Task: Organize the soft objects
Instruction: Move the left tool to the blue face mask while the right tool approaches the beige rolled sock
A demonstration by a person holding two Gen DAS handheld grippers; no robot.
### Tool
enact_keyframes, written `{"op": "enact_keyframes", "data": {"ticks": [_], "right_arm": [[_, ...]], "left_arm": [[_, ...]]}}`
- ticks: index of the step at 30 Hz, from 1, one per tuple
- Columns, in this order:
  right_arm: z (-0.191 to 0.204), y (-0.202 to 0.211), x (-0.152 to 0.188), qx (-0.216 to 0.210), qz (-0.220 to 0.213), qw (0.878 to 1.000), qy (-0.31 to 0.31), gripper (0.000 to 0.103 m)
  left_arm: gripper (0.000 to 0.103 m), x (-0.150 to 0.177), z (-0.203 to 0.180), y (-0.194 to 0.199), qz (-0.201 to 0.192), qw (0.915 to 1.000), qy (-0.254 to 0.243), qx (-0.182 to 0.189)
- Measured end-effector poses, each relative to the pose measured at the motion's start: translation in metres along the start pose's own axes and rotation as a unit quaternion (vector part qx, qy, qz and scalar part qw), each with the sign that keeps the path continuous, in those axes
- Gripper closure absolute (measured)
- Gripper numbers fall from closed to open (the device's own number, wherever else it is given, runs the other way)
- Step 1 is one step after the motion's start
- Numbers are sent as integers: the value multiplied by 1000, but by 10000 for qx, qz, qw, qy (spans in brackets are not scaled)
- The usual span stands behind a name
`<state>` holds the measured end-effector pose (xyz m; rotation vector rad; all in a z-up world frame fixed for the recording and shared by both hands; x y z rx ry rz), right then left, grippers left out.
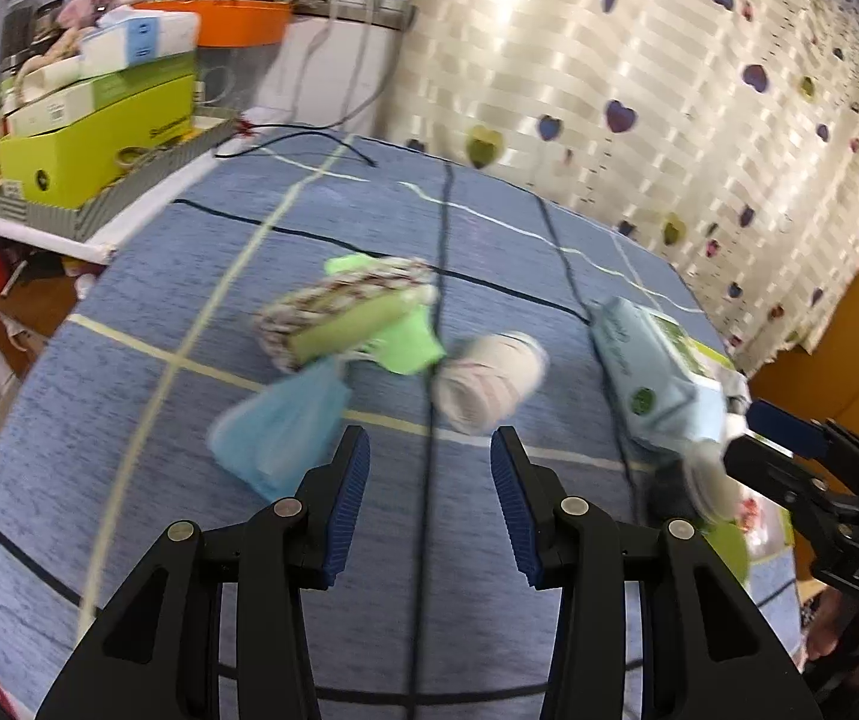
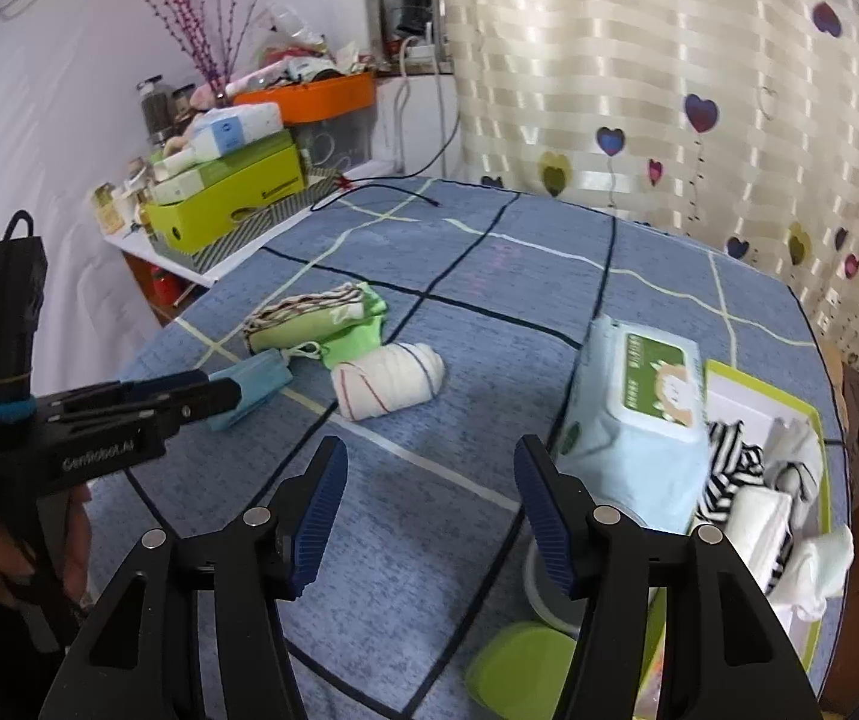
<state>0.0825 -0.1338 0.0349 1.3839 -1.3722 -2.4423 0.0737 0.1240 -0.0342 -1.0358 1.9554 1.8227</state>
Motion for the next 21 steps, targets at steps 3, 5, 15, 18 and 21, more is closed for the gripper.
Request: {"op": "enact_keyframes", "data": {"ticks": [3, 5, 15, 18, 21], "right_arm": [[4, -10, -4, -56, 71, 10000, 36, 45], [7, -19, -5, -108, 131, 9998, 35, 45], [16, -62, -17, -411, 353, 9984, -148, 44], [19, -75, -19, -442, 438, 9979, -173, 44], [18, -88, -21, -463, 518, 9972, -271, 42]], "left_arm": [[60, -3, 14, -9, 35, 9999, -6, -130], [60, -5, 24, -15, 35, 9996, -26, -274], [58, -11, 45, -46, 149, 9979, -391, -494], [53, -11, 51, -61, 300, 9976, -403, -485], [52, -9, 50, -70, 430, 9971, -494, -395]]}}
Point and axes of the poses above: each gripper's, at about its wrist camera, not at the fingertips, and y roughly against the way its jaws point, z to its left, x to its underside, the point moved 1 cm from there along -y, roughly the way its jaws point, and after that the axes turned 12 degrees about -x, right-handed, at the moved point
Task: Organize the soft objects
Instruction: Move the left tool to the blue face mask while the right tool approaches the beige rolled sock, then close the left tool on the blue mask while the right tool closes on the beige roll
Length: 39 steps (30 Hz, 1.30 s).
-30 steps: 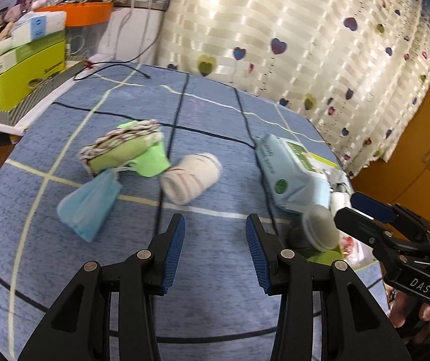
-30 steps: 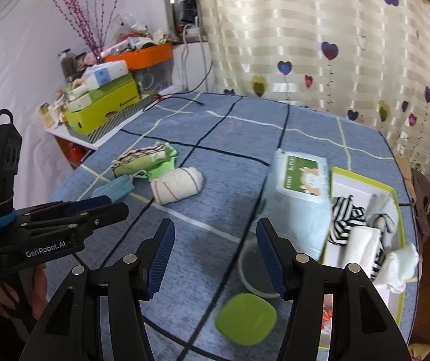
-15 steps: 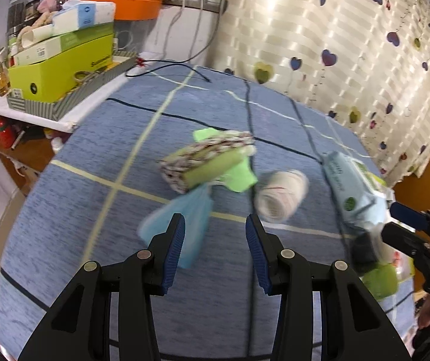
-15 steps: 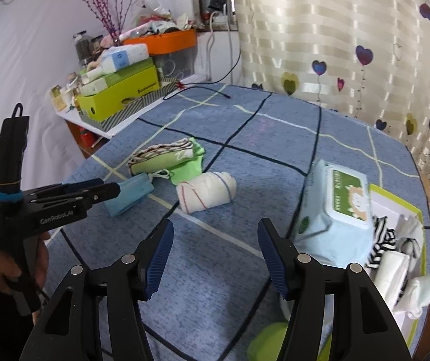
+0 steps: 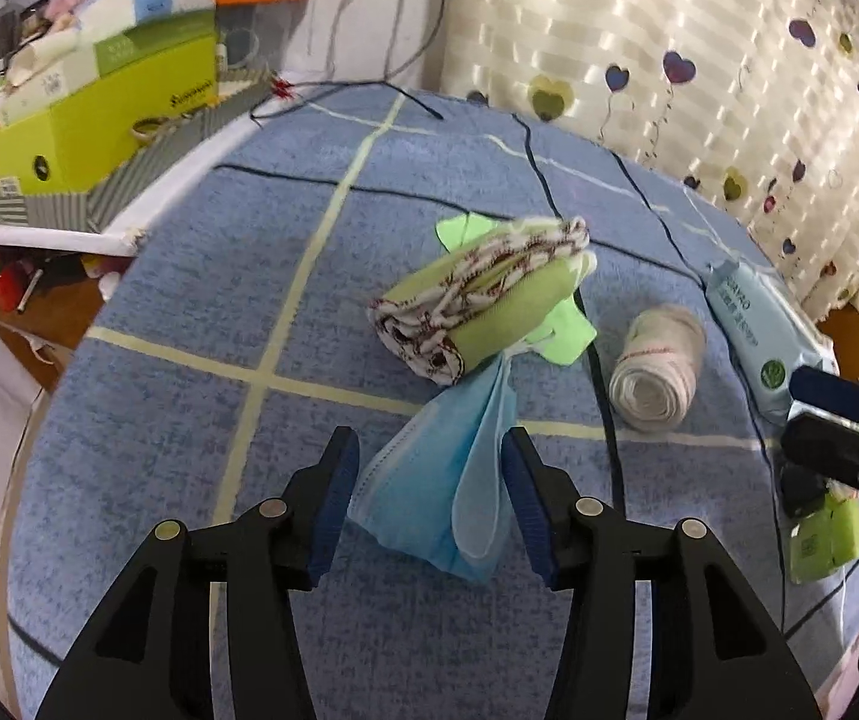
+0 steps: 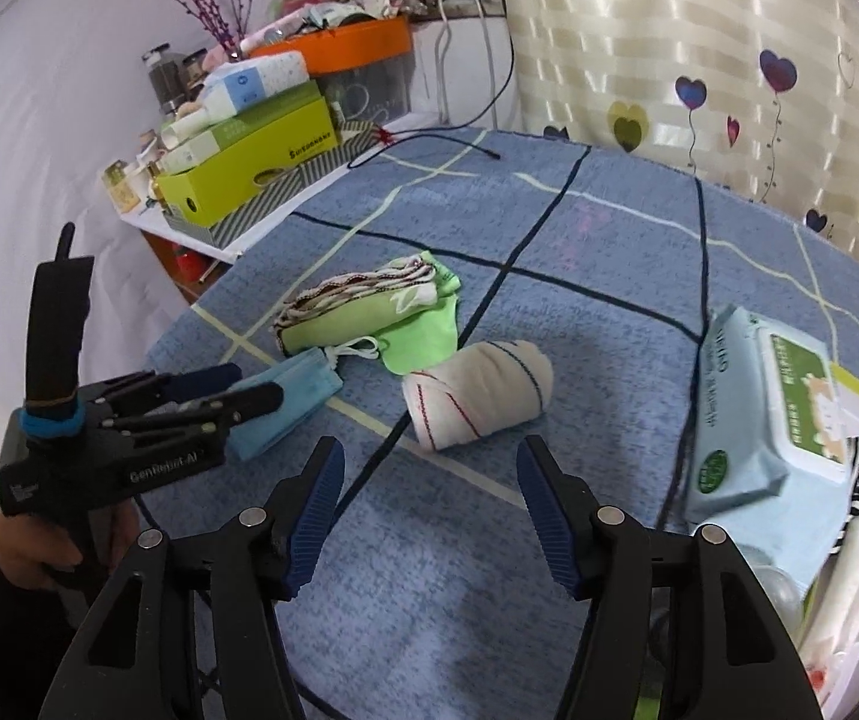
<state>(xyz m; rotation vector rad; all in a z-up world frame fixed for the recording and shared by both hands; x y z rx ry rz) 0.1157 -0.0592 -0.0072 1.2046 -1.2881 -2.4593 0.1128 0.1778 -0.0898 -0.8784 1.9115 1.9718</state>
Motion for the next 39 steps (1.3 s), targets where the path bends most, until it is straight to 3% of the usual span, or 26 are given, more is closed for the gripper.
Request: {"op": "enact_keyframes", "data": {"ticks": [6, 11, 21, 24, 26, 29, 39], "right_arm": [[-18, -24, -7, 54, 140, 9988, -465, 41], [-38, -42, -14, -153, 110, 9932, -1145, 40], [-60, -69, -20, -373, 16, 9777, -2067, 37], [-56, -73, -23, -305, -24, 9799, -1973, 37], [-55, -74, -24, -256, -46, 9818, -1879, 42], [-54, -72, -24, -286, -92, 9831, -1808, 50], [-45, -40, -15, -369, -272, 9883, -1453, 53]], "left_arm": [[52, 9, -11, -3, 143, 9995, -158, 228], [52, 12, -18, -1, 182, 9987, -92, 471], [52, 8, -22, -3, 194, 9992, 130, 311], [52, 8, -27, -4, 162, 9997, 62, 181], [66, 8, -30, -5, 173, 9998, 12, 135], [78, 9, -32, -5, 234, 9994, 47, 234], [81, 13, -34, 13, 119, 9985, 241, 476]]}}
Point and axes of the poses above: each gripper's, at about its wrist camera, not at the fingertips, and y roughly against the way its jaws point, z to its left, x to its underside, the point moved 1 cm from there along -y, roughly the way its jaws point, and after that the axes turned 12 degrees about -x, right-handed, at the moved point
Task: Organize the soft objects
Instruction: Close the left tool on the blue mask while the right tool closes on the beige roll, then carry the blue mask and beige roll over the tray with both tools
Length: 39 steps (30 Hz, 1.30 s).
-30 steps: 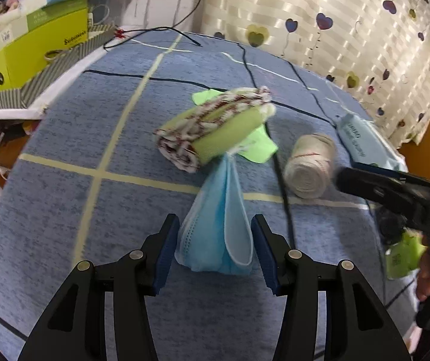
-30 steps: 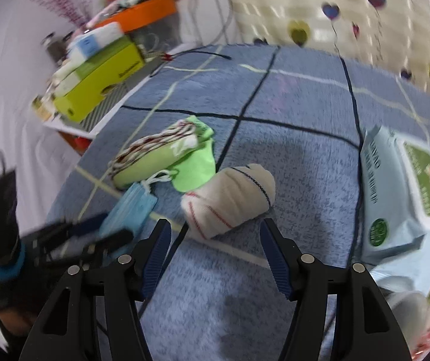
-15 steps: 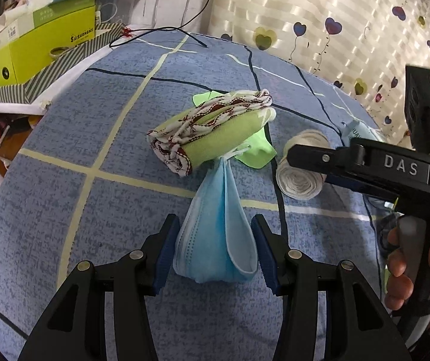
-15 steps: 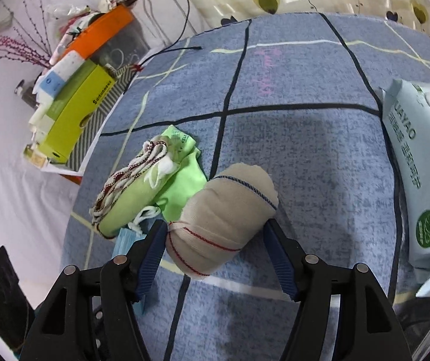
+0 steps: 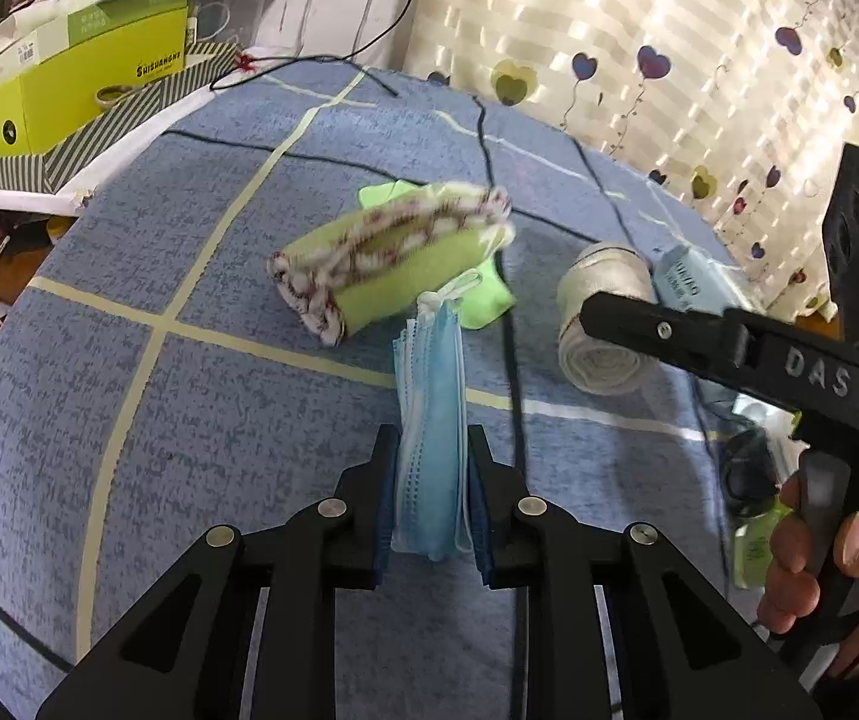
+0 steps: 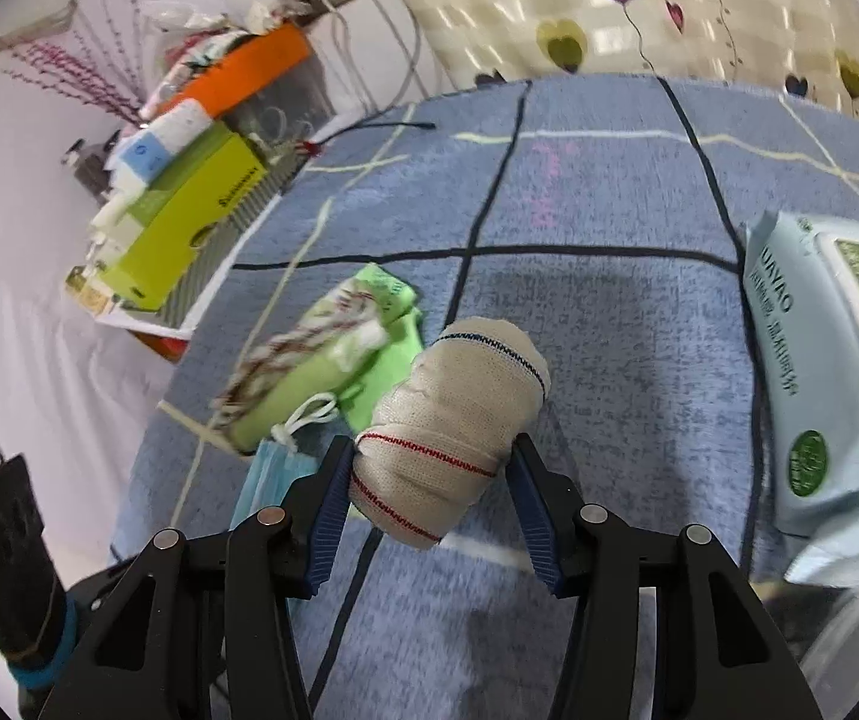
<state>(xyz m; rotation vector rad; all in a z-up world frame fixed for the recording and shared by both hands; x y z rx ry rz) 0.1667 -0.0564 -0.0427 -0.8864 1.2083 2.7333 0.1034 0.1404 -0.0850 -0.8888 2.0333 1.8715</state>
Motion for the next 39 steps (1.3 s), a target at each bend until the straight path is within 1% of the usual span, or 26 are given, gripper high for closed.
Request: {"op": "enact_keyframes", "data": {"ticks": [7, 16, 23, 28, 39], "right_arm": [[17, 41, 14, -125, -195, 9989, 418, 53], [30, 84, 30, -102, -446, 9955, 828, 53], [37, 124, 41, 9, -751, 9913, 1084, 52], [32, 146, 49, 86, -878, 9899, 1106, 52], [15, 181, 66, 193, -1059, 9891, 1005, 52]], "left_arm": [[81, 0, -10, 28, -281, 9995, 68, 126], [81, 1, -33, 60, -594, 9978, -35, 279], [81, -2, -52, 84, -859, 9955, -132, 371], [81, 0, -69, 96, -967, 9939, -284, 458], [81, 4, -101, 104, -974, 9926, -483, 534]]}}
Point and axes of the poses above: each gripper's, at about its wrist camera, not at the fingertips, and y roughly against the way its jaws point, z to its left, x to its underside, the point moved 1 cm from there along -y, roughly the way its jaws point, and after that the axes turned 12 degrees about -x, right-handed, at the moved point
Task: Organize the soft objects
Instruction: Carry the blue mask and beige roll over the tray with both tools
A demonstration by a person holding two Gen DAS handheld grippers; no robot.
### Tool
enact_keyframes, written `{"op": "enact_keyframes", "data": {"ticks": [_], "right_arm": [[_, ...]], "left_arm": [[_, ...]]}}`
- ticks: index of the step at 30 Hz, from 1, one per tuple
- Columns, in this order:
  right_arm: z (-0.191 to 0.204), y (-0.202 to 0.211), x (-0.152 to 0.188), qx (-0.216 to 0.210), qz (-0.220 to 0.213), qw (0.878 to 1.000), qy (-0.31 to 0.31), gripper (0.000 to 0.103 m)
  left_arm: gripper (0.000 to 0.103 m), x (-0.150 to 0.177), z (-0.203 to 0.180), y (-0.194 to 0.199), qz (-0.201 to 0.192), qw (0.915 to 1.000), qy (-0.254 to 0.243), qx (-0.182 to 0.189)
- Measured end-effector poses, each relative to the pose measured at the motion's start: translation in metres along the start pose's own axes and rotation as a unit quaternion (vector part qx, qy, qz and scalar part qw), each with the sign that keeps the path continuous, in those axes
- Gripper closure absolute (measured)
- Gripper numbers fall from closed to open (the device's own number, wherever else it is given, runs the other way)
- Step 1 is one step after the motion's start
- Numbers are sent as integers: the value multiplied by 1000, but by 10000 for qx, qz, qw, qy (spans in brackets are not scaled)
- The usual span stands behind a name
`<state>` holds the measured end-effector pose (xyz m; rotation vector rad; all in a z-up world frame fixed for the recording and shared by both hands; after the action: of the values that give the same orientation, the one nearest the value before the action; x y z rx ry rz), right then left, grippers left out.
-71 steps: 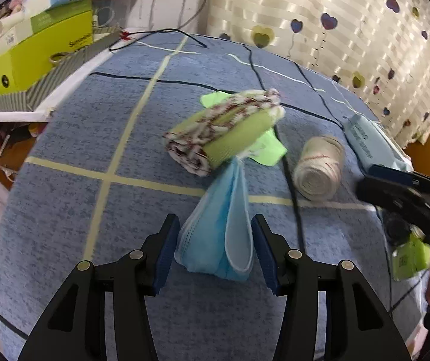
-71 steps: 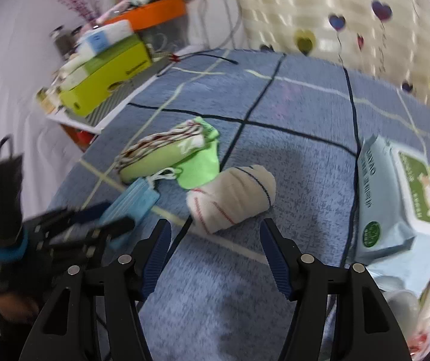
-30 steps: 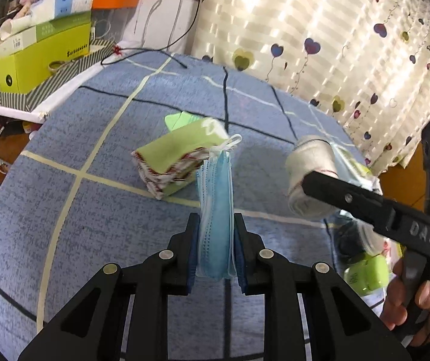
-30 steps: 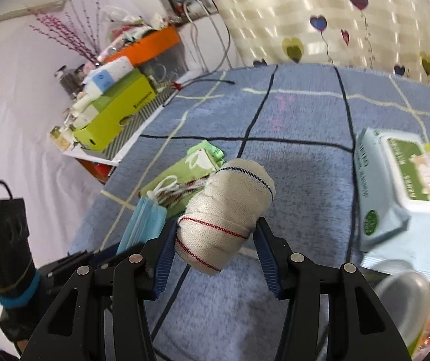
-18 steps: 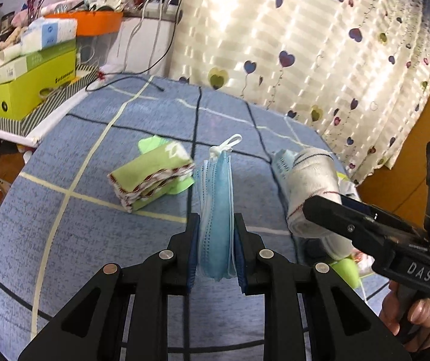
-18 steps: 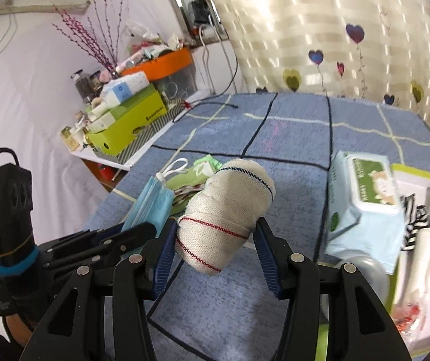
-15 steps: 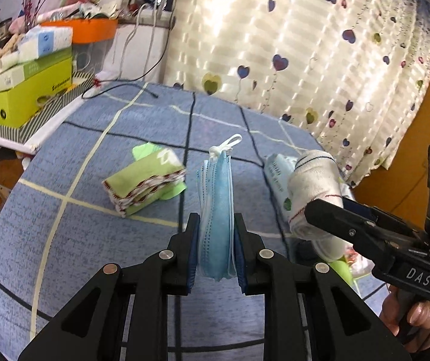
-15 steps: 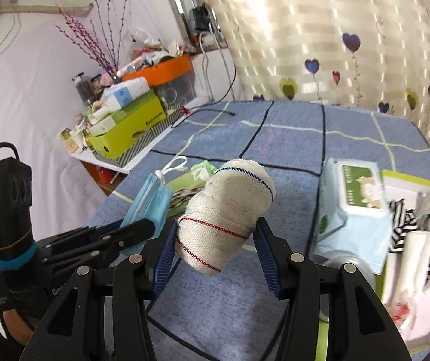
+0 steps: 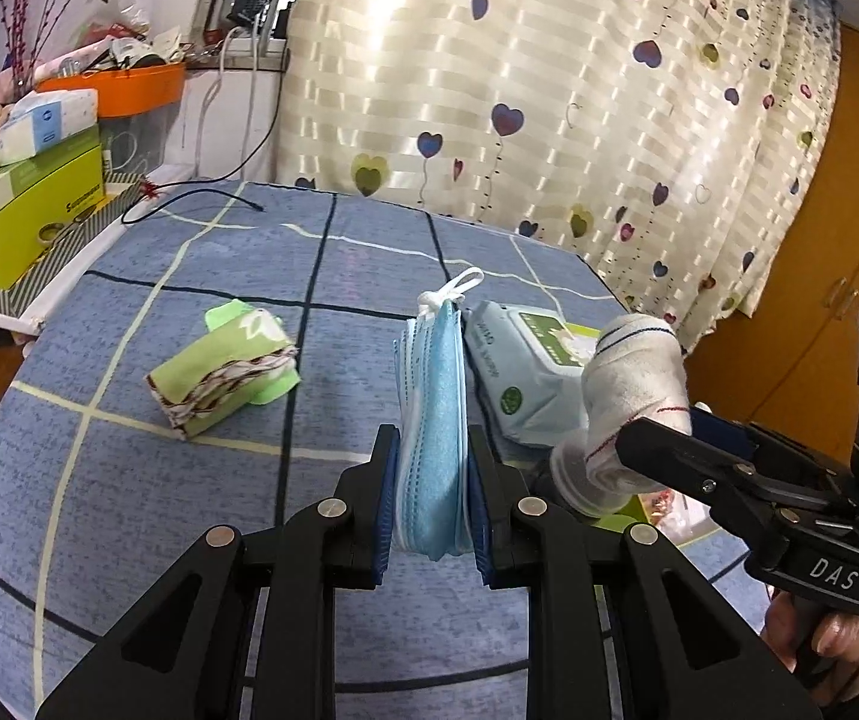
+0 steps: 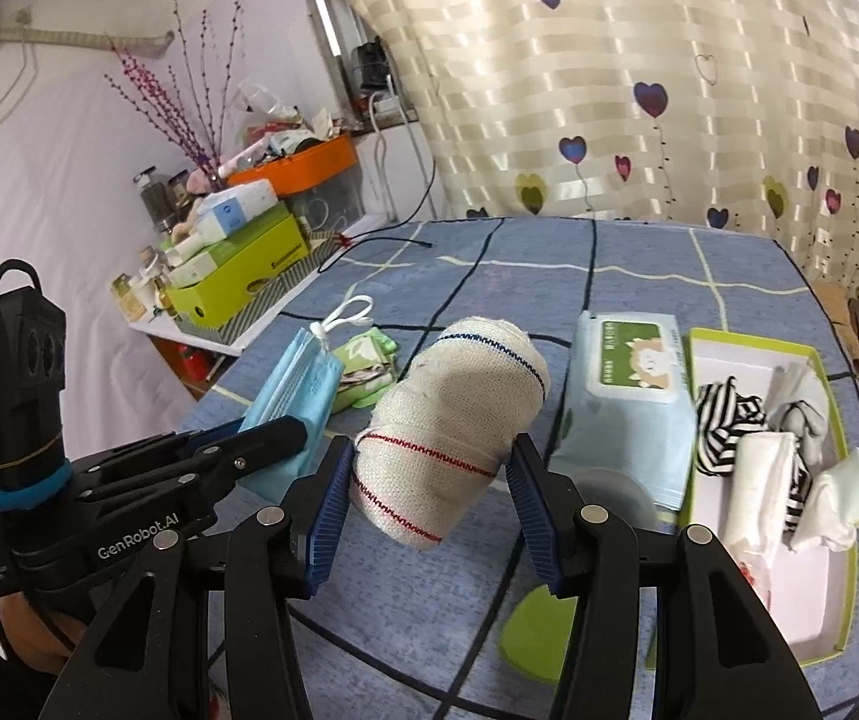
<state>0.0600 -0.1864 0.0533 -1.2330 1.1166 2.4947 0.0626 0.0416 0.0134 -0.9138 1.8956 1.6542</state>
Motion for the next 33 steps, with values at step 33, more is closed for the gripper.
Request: {"op": "enact_keyframes", "data": {"ticks": [33], "right_arm": [[-44, 81, 21, 403, -516, 9972, -361, 52]], "left_arm": [[81, 2, -92, 13, -19, 9963, -631, 583]]}}
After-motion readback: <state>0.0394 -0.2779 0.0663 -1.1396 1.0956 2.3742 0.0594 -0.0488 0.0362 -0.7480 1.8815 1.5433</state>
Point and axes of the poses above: each gripper's, at about its wrist camera, not at the fingertips, and y roughly against the way its jaws point, z to its left, x to its underside, the point moved 1 cm from there along -y, roughly the way its jaws point, and after that the axes turned 12 degrees about -x, right-handed, at the moved point
